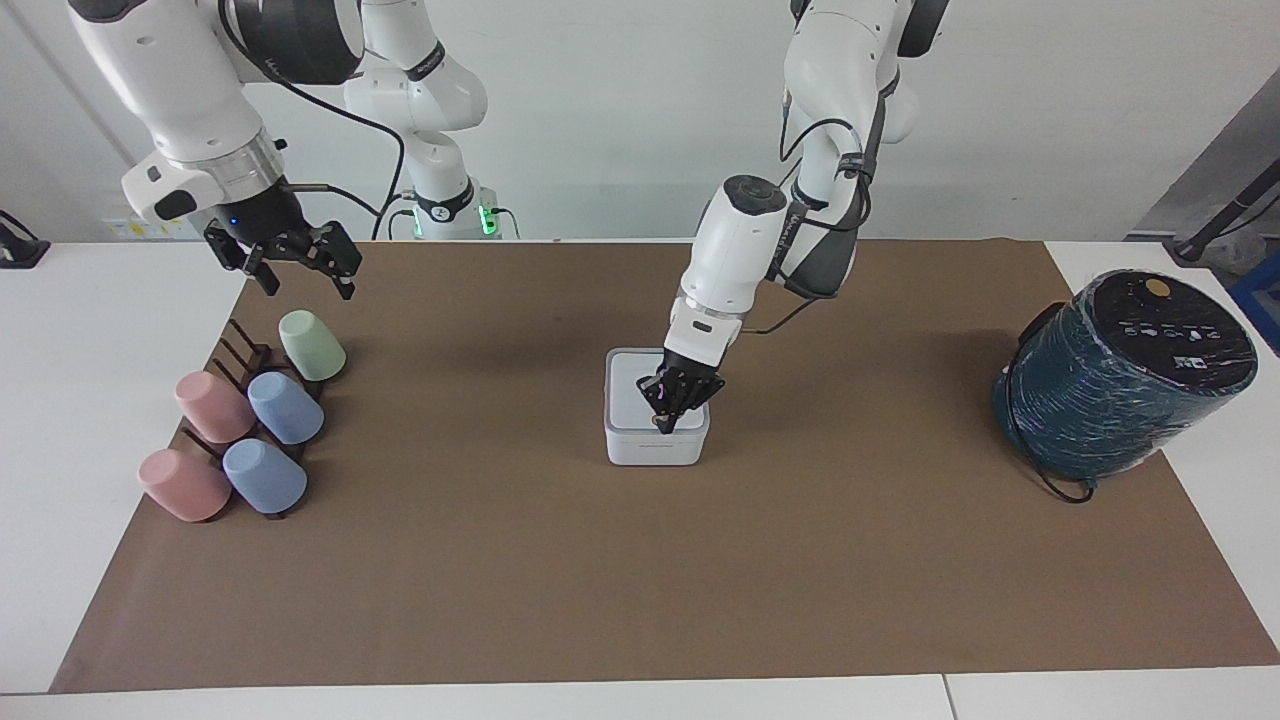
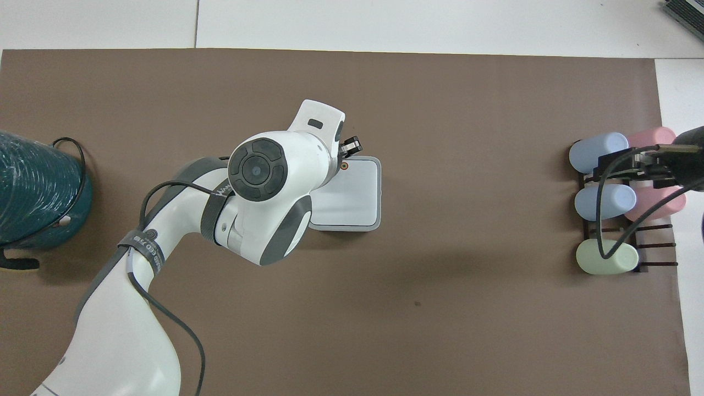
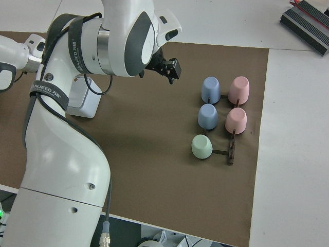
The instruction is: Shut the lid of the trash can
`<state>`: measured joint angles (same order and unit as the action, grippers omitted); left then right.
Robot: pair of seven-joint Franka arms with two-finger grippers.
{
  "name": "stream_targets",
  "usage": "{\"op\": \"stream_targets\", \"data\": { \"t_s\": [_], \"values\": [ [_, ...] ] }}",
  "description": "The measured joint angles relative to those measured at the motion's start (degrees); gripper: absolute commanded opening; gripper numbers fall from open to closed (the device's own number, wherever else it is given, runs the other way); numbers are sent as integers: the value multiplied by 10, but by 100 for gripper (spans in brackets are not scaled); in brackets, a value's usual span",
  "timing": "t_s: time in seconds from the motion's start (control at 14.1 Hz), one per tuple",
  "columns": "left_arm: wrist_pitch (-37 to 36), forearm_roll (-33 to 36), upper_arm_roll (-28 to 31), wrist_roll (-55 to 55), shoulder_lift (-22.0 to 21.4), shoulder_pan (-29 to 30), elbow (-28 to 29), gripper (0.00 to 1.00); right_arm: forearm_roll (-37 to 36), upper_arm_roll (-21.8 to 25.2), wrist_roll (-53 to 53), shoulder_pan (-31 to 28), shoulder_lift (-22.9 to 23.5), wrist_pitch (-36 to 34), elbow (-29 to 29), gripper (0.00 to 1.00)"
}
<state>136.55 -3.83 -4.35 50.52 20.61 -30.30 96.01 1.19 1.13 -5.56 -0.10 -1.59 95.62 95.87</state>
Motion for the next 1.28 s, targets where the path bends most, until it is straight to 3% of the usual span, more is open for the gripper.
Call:
{"op": "stream_targets", "data": {
  "t_s": [0.21, 0.5, 0.99, 1.28],
  "values": [
    [-130, 2, 19, -1, -9, 0, -75, 0, 0, 0, 0, 0, 0, 0, 0, 100],
    [-268, 3, 65, -61, -30, 9, -126, 0, 0, 0, 0, 0, 0, 0, 0, 100],
    [-432, 3, 71, -311, -113, 160, -149, 0, 0, 0, 0, 0, 0, 0, 0, 100],
    [-503, 7, 72, -413, -130, 209, -163, 0, 0, 0, 0, 0, 0, 0, 0, 100]
  ]
}}
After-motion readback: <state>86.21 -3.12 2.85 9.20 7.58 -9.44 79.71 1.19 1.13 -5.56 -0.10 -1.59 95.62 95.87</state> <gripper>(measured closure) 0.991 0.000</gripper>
